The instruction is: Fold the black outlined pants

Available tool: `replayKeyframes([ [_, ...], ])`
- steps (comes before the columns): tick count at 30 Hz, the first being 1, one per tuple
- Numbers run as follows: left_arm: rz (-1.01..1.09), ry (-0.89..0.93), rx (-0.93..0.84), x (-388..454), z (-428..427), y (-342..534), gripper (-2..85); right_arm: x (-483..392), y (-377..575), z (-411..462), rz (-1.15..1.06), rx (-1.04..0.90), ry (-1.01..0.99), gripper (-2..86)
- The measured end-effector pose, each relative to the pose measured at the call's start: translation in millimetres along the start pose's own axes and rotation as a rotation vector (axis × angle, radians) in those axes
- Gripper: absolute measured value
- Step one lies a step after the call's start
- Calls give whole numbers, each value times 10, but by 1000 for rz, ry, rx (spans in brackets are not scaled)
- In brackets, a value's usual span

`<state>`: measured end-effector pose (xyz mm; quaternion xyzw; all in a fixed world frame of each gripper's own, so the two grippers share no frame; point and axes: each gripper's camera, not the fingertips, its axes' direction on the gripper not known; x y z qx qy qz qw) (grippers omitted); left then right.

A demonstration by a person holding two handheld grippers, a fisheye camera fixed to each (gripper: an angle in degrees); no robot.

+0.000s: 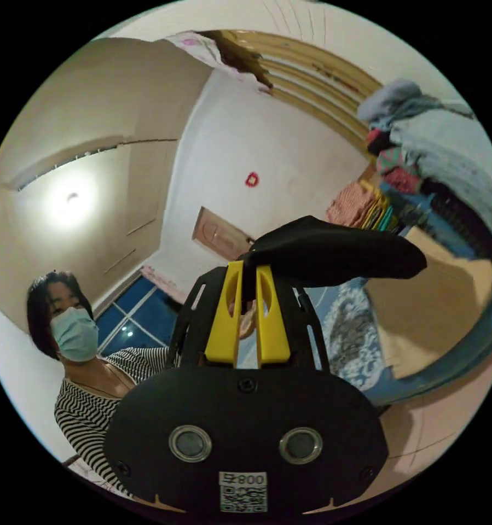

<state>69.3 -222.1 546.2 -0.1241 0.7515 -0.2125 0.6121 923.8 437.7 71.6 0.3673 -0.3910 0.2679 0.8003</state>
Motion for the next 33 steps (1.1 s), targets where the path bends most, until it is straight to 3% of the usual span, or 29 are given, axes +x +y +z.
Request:
replayKeyframes([
  [3,17,-99,-111,-460,859,-371,81,378,-90,-585,49,61,78,16],
  [8,-199,-369,-356,-1794,1955,-533,81,1484,229,-1044,350,22,267,21],
  [11,-259,-254,-288,-2191,2134,-600,81,2016,468,-1165,516,19,166,25],
  [16,-164,-298,-334,-2379,2574,-858,86,2164,312,-1570,487,95,103,29],
  [20,-175,-302,-271,-2543,2829,-907,89,2230,179,-1789,474,51,145,31],
  [27,-105,-407,-172,-2432,3132,-951,76,2322,46,-2337,516,172,77,26],
  [33,82,-393,-211,-2073,3879,-1064,46,1971,-198,-2795,423,324,196,5],
])
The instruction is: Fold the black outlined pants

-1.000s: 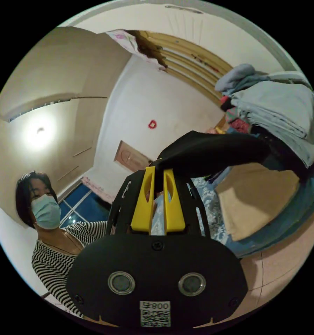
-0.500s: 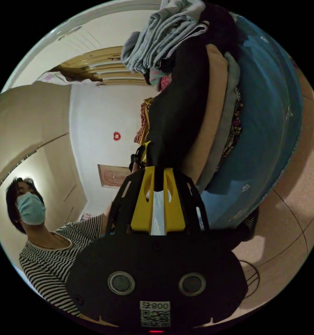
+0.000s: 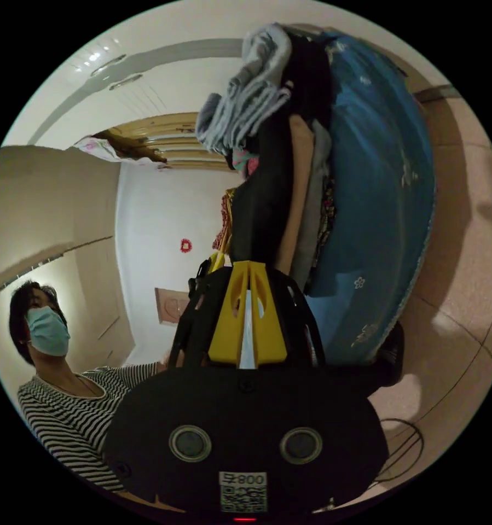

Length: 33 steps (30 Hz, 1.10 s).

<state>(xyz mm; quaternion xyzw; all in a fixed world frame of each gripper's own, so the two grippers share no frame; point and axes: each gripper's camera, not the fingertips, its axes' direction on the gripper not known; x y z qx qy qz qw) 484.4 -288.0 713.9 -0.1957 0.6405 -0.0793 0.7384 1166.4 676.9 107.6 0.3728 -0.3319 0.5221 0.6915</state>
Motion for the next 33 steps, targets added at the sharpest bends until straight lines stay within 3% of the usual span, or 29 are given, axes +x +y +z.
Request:
replayKeyframes([
  [3,78,-93,-110,226,466,-102,21,-388,-241,110,-142,-56,109,2],
  [5,65,-301,-231,213,856,-86,9,-518,-379,289,-194,-132,154,2],
  [7,36,-323,-281,166,1046,-45,6,-564,-482,580,-238,-233,340,1],
  [11,56,-258,-182,372,1082,-8,2,-820,-557,613,-257,-209,331,1],
  [15,67,-310,-294,384,1365,11,2,-961,-624,709,-273,-232,364,1],
  [17,25,-237,-228,423,1339,38,2,-1075,-693,692,-227,-220,305,2],
  [27,174,-79,-67,1091,950,559,18,-2877,-1359,964,-766,56,699,24],
  [33,384,-461,-173,1679,888,1163,17,-3816,-2000,1729,-1014,126,859,81],
])
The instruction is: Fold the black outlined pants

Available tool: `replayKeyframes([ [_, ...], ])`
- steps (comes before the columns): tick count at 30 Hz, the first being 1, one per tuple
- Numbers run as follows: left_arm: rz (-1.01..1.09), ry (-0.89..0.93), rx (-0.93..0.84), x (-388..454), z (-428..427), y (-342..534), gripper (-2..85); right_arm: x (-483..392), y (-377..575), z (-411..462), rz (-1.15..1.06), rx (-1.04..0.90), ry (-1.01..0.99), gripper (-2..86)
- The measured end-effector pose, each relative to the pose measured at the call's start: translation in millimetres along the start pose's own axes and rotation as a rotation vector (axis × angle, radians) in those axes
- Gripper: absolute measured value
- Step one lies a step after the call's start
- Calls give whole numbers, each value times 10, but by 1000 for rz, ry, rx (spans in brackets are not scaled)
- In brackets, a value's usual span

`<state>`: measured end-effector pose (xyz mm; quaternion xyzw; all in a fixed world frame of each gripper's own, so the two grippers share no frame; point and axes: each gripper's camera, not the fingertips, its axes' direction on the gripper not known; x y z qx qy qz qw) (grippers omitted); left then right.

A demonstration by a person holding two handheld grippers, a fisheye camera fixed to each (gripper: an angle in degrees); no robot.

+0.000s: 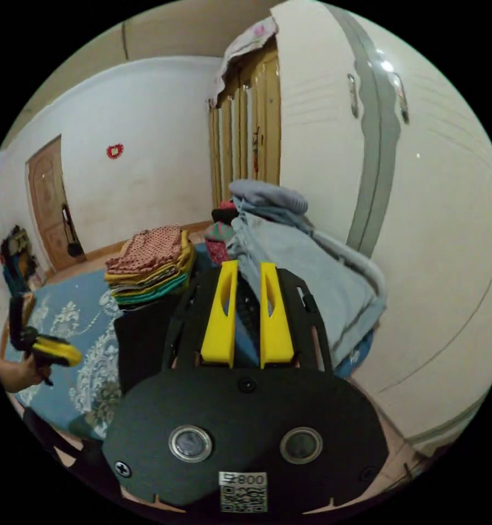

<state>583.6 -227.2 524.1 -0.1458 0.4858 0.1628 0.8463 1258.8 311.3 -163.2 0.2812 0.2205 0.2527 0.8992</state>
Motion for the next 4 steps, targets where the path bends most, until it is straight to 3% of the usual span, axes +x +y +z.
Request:
replayKeyframes([
  [2,1,-185,-124,196,97,220,12,-124,-307,154,-42,-22,19,90],
  [4,-10,-253,-247,298,239,409,9,-300,-643,365,-84,-49,52,96],
])
